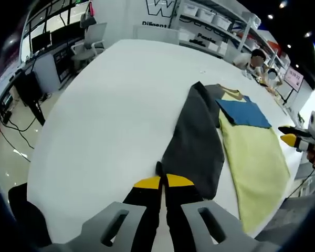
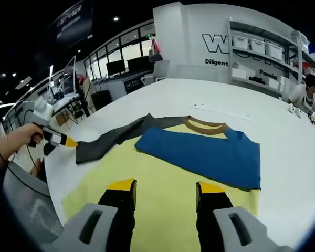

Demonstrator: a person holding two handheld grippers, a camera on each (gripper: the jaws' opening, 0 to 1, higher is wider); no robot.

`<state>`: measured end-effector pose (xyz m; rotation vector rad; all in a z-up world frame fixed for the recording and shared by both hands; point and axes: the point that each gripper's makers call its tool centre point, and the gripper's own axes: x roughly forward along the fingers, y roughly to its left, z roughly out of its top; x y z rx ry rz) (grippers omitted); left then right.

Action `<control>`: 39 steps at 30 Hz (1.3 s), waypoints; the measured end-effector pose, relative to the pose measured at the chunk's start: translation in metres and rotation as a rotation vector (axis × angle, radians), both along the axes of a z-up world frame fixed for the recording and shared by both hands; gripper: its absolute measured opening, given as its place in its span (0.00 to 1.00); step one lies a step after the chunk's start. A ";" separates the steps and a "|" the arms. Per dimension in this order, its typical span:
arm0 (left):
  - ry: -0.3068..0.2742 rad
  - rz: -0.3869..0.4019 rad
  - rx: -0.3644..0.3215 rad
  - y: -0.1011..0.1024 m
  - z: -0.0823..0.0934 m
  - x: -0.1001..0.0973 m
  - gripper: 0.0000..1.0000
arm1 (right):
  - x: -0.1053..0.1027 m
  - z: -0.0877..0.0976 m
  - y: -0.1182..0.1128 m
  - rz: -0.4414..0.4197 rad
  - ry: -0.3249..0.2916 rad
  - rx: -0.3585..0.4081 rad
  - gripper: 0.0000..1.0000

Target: Fold the garment on the visible template until the final outline fits inside the template.

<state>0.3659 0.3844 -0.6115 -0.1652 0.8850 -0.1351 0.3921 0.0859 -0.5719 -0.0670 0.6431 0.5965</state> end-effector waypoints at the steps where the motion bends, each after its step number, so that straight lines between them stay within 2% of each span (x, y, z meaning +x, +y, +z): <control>1: -0.008 -0.001 -0.005 -0.002 0.003 0.001 0.01 | -0.003 0.000 0.008 0.023 0.001 0.007 0.42; 4: -0.027 -0.016 -0.018 -0.011 0.012 0.002 0.01 | -0.011 0.001 0.033 0.070 0.004 0.026 0.42; 14: -0.064 -0.072 -0.042 -0.040 0.034 0.008 0.01 | -0.035 0.008 0.094 0.193 0.013 0.076 0.40; 19: -0.104 -0.089 -0.046 -0.055 0.055 0.014 0.01 | -0.049 0.010 0.131 0.252 0.020 0.108 0.38; 24: -0.139 -0.137 -0.067 -0.076 0.076 0.020 0.01 | -0.054 0.023 0.161 0.277 -0.004 0.151 0.38; 29: -0.159 -0.164 -0.077 -0.087 0.085 0.025 0.01 | -0.050 0.032 0.174 0.265 -0.002 0.193 0.37; 33: -0.164 -0.183 -0.086 -0.096 0.090 0.027 0.01 | -0.041 0.034 0.176 0.221 0.002 0.210 0.32; 39: -0.187 -0.207 -0.100 -0.108 0.102 0.029 0.01 | -0.027 0.037 0.179 0.209 -0.007 0.192 0.27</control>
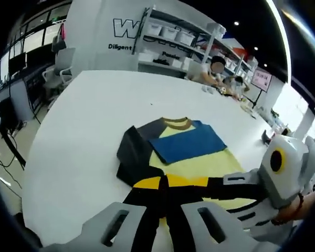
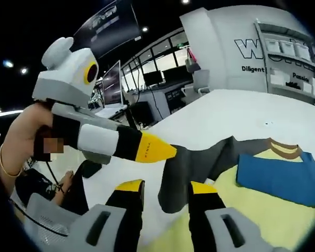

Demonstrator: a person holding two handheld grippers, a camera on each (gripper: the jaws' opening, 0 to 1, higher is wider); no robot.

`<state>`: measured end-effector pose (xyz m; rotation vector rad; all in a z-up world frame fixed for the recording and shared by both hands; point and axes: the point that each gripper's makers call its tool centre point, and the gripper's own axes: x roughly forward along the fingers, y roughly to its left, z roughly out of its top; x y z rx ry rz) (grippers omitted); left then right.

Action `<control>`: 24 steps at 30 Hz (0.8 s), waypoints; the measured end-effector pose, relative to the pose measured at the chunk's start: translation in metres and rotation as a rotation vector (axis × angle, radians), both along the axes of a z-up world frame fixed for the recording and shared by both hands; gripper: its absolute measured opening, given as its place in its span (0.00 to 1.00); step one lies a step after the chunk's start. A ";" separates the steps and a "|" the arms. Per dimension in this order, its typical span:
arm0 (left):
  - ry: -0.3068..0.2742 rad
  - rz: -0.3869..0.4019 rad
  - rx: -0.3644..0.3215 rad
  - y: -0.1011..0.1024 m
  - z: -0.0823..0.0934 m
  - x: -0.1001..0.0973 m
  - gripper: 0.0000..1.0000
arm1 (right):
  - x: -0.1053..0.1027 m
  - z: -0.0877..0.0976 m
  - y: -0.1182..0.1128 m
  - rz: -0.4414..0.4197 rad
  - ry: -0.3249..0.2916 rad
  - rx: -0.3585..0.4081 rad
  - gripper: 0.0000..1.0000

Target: Fold the garment on the visible template until the final outline fits inside the template.

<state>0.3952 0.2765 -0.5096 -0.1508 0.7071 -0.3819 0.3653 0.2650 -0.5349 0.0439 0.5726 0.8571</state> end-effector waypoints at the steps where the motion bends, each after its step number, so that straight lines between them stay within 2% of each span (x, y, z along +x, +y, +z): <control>1: -0.005 -0.009 -0.001 -0.004 0.005 0.000 0.01 | 0.003 0.004 0.003 0.011 -0.014 -0.002 0.26; 3: -0.028 -0.029 0.003 -0.009 0.011 0.000 0.01 | 0.008 0.011 0.004 0.008 -0.031 -0.003 0.20; 6: -0.045 -0.041 -0.002 -0.013 0.017 0.002 0.01 | 0.017 0.015 0.000 0.007 -0.069 -0.036 0.00; 9: -0.081 -0.052 0.023 -0.012 0.021 0.007 0.01 | 0.023 0.019 -0.006 0.020 -0.078 -0.050 0.00; 16: -0.087 -0.063 0.046 -0.012 0.019 0.006 0.04 | 0.036 0.028 -0.024 0.028 -0.109 -0.075 0.00; 20: -0.097 -0.049 0.126 -0.002 0.015 0.006 0.03 | 0.048 0.031 -0.038 0.008 -0.122 -0.107 0.00; 24: -0.073 -0.031 0.163 0.010 0.006 0.003 0.05 | 0.068 0.042 -0.059 -0.042 -0.107 -0.101 0.00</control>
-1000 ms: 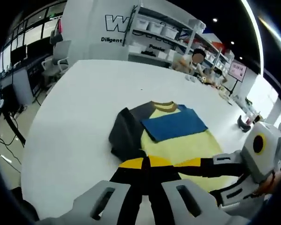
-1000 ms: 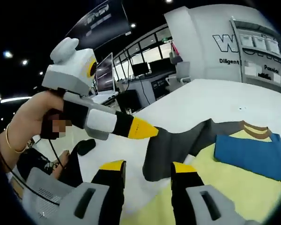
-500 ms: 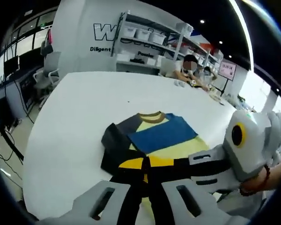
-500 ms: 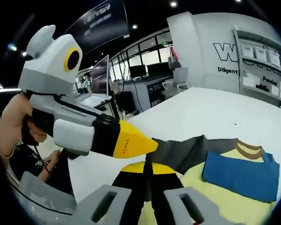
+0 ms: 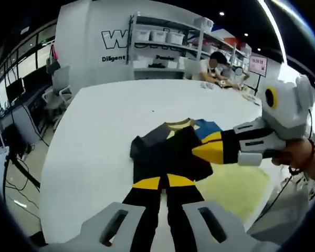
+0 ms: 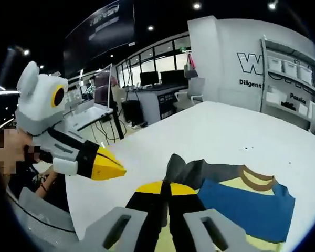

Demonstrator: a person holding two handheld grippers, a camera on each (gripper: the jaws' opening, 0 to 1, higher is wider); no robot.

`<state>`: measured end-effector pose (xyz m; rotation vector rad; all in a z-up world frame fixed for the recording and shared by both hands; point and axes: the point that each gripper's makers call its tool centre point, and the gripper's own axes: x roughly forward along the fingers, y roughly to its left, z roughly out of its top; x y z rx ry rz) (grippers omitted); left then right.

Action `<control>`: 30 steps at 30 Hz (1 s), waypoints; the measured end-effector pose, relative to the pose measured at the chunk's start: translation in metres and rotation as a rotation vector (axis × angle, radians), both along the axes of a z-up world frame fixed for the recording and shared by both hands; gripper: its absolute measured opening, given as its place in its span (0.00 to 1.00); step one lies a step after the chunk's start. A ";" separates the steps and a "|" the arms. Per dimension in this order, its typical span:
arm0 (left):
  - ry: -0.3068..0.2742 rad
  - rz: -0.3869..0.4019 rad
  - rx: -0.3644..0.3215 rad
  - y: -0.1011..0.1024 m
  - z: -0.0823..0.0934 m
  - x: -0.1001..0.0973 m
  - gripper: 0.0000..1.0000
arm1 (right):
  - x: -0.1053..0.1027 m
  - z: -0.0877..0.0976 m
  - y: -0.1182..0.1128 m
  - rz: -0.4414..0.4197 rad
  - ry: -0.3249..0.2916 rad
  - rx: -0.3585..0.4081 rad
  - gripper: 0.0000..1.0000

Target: Fold the garment on the visible template until the final outline fits inside the template.

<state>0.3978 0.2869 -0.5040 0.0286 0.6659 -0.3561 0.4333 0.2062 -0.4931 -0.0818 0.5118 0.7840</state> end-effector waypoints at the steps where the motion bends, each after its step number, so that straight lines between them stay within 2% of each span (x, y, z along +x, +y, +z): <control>1: 0.007 0.003 0.007 0.002 -0.002 -0.001 0.06 | 0.005 0.003 -0.005 -0.014 0.002 0.003 0.00; 7: 0.026 0.006 0.027 0.006 -0.008 -0.004 0.10 | 0.031 0.011 -0.040 -0.100 0.014 0.000 0.00; 9: 0.024 0.013 0.030 0.007 -0.009 -0.003 0.11 | 0.037 0.012 -0.053 -0.132 0.037 0.006 0.00; 16: 0.048 0.017 0.058 0.007 -0.019 -0.002 0.13 | 0.060 0.024 -0.094 -0.253 0.064 0.060 0.00; 20: 0.059 0.010 0.075 0.006 -0.024 -0.004 0.13 | 0.067 0.023 -0.115 -0.305 0.090 0.070 0.00; 27: 0.083 0.006 0.073 0.005 -0.031 -0.007 0.12 | 0.072 0.028 -0.140 -0.358 0.100 0.092 0.00; 30: 0.087 0.004 0.075 0.004 -0.033 -0.007 0.13 | 0.073 0.022 -0.156 -0.396 0.121 0.082 0.00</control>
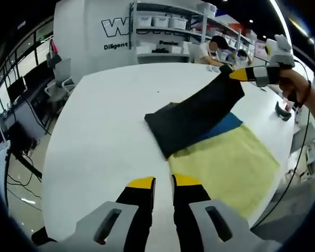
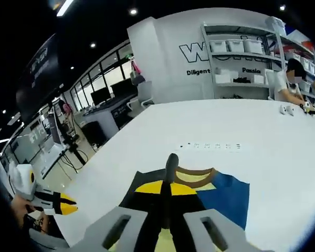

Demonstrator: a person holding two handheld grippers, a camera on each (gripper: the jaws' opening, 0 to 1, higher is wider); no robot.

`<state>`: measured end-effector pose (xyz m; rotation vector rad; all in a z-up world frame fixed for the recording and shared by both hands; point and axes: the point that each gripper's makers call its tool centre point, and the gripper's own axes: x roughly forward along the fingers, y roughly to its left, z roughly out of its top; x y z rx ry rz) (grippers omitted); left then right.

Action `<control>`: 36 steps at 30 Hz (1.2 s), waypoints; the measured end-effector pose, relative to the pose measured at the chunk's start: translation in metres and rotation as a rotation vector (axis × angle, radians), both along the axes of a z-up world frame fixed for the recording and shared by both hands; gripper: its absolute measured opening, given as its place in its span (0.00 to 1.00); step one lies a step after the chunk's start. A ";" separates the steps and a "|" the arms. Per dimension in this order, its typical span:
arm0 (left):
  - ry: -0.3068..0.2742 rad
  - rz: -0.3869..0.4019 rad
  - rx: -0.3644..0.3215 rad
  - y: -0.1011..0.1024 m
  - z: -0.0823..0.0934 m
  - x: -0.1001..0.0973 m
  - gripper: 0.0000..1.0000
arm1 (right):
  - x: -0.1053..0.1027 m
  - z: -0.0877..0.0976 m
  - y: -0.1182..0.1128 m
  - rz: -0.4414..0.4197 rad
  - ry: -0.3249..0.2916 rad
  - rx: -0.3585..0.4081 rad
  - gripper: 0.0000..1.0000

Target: Fold the garment on the visible template until the final outline fits inside the template.

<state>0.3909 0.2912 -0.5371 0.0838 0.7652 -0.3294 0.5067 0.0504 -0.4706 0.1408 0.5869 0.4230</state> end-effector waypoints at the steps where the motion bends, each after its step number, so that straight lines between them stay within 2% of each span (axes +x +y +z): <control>1: 0.001 0.000 0.001 0.000 0.000 0.000 0.13 | -0.001 -0.001 -0.002 -0.006 0.006 0.000 0.00; 2: 0.006 0.001 0.006 0.001 -0.002 0.001 0.13 | -0.005 -0.009 -0.009 -0.036 0.037 0.003 0.00; 8: 0.015 0.004 0.024 0.004 -0.009 0.002 0.14 | -0.009 -0.033 -0.034 -0.082 0.081 -0.003 0.00; 12: 0.022 -0.002 0.032 0.001 -0.014 0.005 0.14 | -0.010 -0.054 -0.042 -0.075 0.115 -0.004 0.00; 14: 0.027 -0.008 0.035 -0.001 -0.016 0.006 0.15 | -0.013 -0.067 -0.047 -0.079 0.151 -0.006 0.00; 20: -0.001 -0.011 0.048 -0.008 -0.024 0.024 0.20 | -0.016 -0.092 -0.058 -0.072 0.183 -0.005 0.00; 26: -0.037 -0.060 0.049 -0.026 -0.035 0.048 0.26 | -0.019 -0.106 -0.065 -0.077 0.209 0.003 0.00; 31: -0.034 -0.125 0.082 -0.038 -0.052 0.061 0.28 | -0.016 -0.111 -0.074 -0.091 0.215 0.012 0.00; 36: -0.018 -0.150 0.118 -0.039 -0.073 0.071 0.25 | -0.014 -0.109 -0.074 -0.089 0.207 0.034 0.00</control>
